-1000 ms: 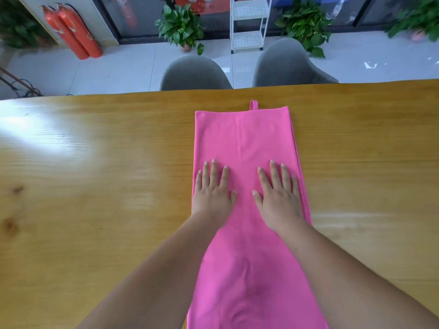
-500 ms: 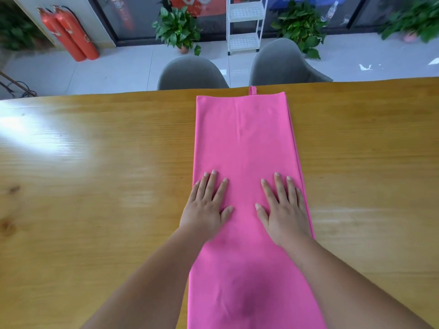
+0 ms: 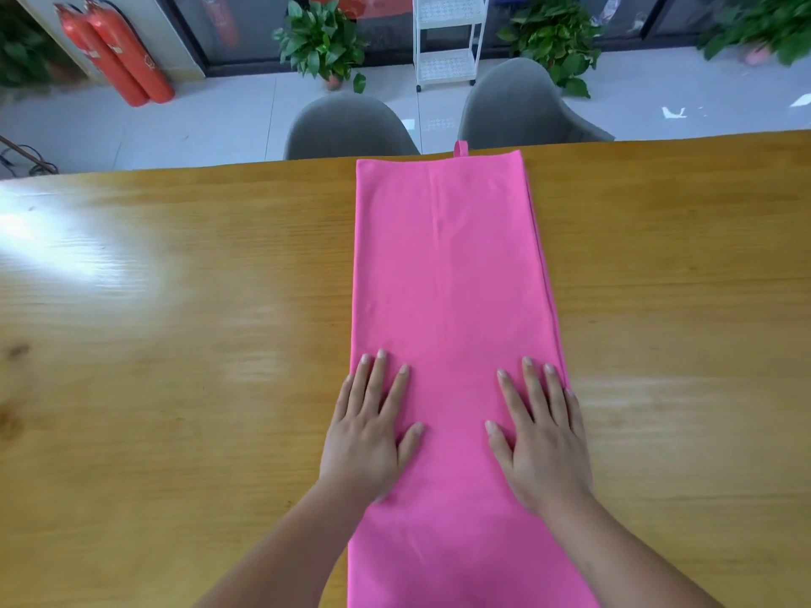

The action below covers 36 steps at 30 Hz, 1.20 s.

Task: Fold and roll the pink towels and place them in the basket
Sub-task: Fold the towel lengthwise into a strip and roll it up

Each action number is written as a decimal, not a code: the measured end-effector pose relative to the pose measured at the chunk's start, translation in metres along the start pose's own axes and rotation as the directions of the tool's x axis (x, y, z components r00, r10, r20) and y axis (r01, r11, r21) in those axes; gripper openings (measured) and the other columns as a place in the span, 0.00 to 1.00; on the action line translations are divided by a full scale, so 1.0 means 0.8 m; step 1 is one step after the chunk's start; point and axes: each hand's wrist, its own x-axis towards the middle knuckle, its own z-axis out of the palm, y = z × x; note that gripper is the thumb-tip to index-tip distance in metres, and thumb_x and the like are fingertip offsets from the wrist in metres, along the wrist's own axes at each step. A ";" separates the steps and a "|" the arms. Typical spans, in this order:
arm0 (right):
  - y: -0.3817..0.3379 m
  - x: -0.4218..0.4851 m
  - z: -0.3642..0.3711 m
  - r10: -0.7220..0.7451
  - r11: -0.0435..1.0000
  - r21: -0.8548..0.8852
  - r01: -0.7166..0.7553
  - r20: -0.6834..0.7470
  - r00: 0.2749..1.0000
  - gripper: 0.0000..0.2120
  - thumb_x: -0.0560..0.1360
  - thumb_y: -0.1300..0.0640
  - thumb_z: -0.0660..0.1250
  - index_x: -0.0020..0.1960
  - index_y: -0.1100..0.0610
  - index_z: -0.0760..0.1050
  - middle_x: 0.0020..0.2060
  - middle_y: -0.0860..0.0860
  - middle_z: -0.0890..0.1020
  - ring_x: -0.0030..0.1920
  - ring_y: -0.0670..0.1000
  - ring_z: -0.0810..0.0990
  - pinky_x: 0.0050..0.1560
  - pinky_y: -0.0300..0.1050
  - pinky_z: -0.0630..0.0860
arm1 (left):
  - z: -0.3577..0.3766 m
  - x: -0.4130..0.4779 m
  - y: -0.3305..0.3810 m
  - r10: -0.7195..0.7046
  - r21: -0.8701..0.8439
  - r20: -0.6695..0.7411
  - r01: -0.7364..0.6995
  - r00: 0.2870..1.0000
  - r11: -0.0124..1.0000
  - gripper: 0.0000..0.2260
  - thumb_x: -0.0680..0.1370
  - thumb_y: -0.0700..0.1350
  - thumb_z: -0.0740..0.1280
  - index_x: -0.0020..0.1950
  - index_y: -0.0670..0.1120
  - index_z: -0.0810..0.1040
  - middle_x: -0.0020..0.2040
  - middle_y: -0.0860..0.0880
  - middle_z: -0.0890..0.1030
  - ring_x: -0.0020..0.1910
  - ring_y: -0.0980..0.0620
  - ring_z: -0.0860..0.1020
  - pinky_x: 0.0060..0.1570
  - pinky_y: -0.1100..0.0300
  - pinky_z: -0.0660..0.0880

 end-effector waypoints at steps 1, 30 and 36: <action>-0.002 0.010 -0.001 -0.003 1.000 -0.015 0.003 0.007 1.000 0.35 0.83 0.33 0.49 0.86 0.44 0.45 0.86 0.50 0.42 0.85 0.56 0.39 0.83 0.62 0.52 | -0.002 0.010 0.001 0.005 0.009 0.010 -0.006 1.000 1.000 0.35 0.85 0.68 0.50 0.87 0.54 0.42 0.87 0.48 0.39 0.85 0.45 0.37 0.84 0.43 0.49; -0.011 -0.076 0.018 -0.228 0.972 -0.046 0.232 0.066 0.971 0.35 0.85 0.35 0.50 0.86 0.45 0.42 0.86 0.48 0.40 0.85 0.55 0.38 0.82 0.61 0.49 | 0.019 -0.086 0.004 0.260 0.040 0.012 -0.261 0.965 0.965 0.36 0.86 0.67 0.54 0.87 0.48 0.48 0.87 0.48 0.45 0.86 0.44 0.43 0.82 0.42 0.55; 0.020 -0.089 0.016 -0.180 0.973 -0.123 0.193 0.109 0.978 0.34 0.85 0.34 0.44 0.86 0.45 0.39 0.85 0.49 0.36 0.84 0.55 0.34 0.83 0.58 0.44 | 0.016 -0.093 -0.012 0.255 0.152 0.082 -0.265 0.963 0.952 0.38 0.85 0.70 0.45 0.86 0.48 0.40 0.86 0.46 0.36 0.85 0.44 0.36 0.82 0.44 0.47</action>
